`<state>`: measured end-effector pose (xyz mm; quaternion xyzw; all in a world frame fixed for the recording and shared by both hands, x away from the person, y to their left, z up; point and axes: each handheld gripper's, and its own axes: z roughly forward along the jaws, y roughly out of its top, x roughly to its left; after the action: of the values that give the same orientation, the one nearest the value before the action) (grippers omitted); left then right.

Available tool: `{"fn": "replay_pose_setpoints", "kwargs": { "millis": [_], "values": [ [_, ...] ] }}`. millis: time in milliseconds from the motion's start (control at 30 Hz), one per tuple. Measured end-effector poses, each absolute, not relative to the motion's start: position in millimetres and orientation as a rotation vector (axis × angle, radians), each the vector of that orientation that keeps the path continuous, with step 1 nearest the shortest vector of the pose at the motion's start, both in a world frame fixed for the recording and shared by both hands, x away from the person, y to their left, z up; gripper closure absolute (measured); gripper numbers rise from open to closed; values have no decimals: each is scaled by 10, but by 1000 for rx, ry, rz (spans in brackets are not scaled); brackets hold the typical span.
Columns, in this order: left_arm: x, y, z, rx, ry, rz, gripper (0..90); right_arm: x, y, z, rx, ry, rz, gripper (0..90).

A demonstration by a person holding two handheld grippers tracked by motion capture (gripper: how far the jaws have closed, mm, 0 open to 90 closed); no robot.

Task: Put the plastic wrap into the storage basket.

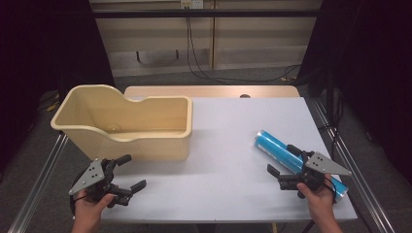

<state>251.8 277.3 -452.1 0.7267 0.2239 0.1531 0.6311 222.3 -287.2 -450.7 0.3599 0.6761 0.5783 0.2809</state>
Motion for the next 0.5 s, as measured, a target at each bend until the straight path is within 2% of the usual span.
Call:
{"fn": "replay_pose_setpoints", "kwargs": {
  "millis": [500],
  "values": [
    [2525, 2778, -4523, 1675, 513, 355, 0, 2230, -2835, -4468, 977, 1850, 1503, 7]
  ]
}}
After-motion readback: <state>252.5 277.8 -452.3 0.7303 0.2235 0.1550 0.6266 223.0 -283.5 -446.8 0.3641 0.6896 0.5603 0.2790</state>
